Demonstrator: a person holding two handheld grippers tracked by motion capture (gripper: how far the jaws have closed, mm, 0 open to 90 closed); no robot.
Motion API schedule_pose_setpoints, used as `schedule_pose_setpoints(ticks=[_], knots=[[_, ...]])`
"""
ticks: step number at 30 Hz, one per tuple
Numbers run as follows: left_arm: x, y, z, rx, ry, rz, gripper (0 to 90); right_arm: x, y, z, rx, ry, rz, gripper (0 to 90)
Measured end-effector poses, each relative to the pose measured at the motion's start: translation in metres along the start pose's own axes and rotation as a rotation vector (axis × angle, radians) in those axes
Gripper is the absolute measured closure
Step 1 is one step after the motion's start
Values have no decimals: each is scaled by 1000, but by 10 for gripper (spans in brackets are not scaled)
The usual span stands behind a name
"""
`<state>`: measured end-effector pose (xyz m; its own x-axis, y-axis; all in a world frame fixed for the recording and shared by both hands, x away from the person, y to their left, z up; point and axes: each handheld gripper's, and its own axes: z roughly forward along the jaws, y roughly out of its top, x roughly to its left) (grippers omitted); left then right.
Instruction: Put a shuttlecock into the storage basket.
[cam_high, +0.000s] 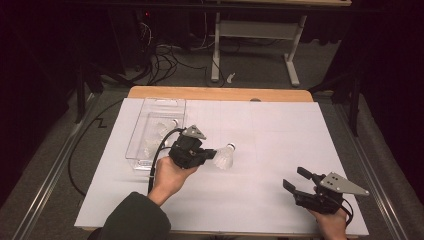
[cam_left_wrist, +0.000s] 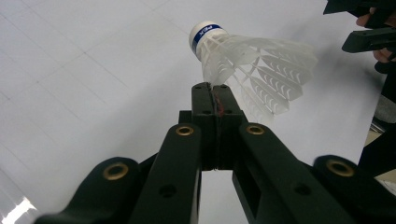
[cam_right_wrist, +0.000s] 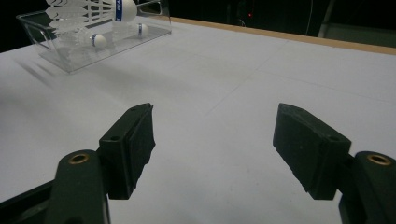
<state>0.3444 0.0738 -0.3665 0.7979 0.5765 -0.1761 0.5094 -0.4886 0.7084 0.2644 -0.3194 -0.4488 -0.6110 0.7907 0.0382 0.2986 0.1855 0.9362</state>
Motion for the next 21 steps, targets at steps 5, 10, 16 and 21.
schedule_pose_setpoints(ticks=[5, 10, 16, 21], knots=[[2, -1, -4, -7, 9, -9, 900, 0, 0, 0, 0, -3, 0, 297], [6, -1, -8, -15, 20, -17, 900, 0, 0, 0, 2, -3, -1, 297], [9, -1, -14, -21, 35, -22, 900, 0, 0, 0, 1, -2, 1, 297], [11, -1, -17, -26, 40, -25, 900, 0, 0, -1, 0, -5, 3, 297]])
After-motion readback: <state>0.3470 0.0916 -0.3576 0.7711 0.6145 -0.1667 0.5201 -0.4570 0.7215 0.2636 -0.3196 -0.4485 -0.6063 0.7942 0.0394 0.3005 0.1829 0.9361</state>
